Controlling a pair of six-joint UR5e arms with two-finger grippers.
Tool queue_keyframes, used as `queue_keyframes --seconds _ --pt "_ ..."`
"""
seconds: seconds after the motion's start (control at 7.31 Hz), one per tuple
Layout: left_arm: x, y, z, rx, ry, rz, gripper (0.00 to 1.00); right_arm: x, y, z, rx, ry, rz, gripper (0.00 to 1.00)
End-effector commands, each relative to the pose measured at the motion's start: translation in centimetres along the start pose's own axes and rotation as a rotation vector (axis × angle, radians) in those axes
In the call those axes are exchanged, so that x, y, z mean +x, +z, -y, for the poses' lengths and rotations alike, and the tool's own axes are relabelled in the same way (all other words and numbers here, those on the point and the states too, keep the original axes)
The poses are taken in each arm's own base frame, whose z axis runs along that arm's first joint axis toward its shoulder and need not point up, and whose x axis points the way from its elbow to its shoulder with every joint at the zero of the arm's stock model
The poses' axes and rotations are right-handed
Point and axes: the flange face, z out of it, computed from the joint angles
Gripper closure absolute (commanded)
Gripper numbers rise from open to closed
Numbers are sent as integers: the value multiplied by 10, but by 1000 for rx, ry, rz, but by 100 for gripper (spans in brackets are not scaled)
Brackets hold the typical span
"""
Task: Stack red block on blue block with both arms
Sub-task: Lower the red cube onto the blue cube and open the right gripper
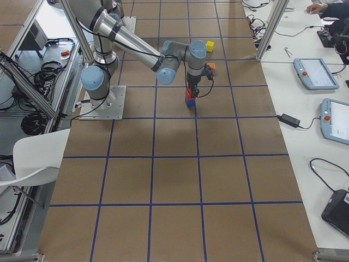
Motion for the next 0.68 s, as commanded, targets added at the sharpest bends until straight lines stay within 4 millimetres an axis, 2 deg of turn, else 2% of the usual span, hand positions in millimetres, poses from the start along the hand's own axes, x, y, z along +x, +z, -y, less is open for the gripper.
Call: queue_keyframes --seconds 0.0,0.27,0.55 --pt "0 0 0 2 -2 0 0 -1 1 0 0 3 3 100" --pt "0 0 0 0 -3 -2 0 -1 2 0 -2 0 4 97" --pt "0 1 1 -1 -3 0 0 -1 2 0 0 -4 3 56"
